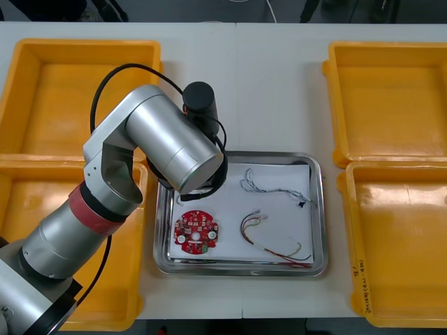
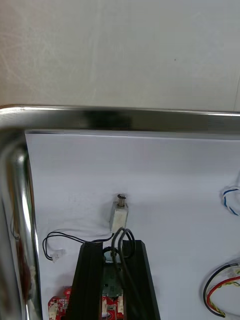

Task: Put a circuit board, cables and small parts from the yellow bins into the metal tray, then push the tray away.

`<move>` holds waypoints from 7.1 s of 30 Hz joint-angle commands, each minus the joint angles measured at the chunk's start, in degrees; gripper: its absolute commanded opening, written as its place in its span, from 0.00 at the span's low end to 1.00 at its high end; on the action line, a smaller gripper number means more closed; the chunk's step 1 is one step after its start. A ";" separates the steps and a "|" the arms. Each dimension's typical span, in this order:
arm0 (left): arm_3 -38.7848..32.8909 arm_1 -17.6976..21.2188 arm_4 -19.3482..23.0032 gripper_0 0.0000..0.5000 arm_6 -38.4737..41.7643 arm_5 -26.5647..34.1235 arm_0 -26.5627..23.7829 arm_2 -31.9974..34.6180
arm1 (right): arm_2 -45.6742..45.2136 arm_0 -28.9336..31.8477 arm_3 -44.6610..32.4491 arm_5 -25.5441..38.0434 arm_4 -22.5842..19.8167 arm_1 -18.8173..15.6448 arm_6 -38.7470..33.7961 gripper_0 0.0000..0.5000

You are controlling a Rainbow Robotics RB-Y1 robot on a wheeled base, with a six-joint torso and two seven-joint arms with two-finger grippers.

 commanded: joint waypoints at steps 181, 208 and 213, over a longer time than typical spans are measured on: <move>-15.53 45.11 39.35 1.00 -19.02 -7.00 23.21 37.15 | 82.85 -37.06 -19.38 -3.70 31.01 20.63 15.03 1.00; -15.53 45.11 39.35 1.00 -19.02 -7.00 23.21 37.15 | 92.52 -32.05 -12.52 -7.04 42.52 25.90 15.12 1.00; -15.53 45.11 39.35 1.00 -19.02 -7.00 23.21 37.15 | 94.10 -32.05 -11.91 -7.13 45.07 26.25 14.77 1.00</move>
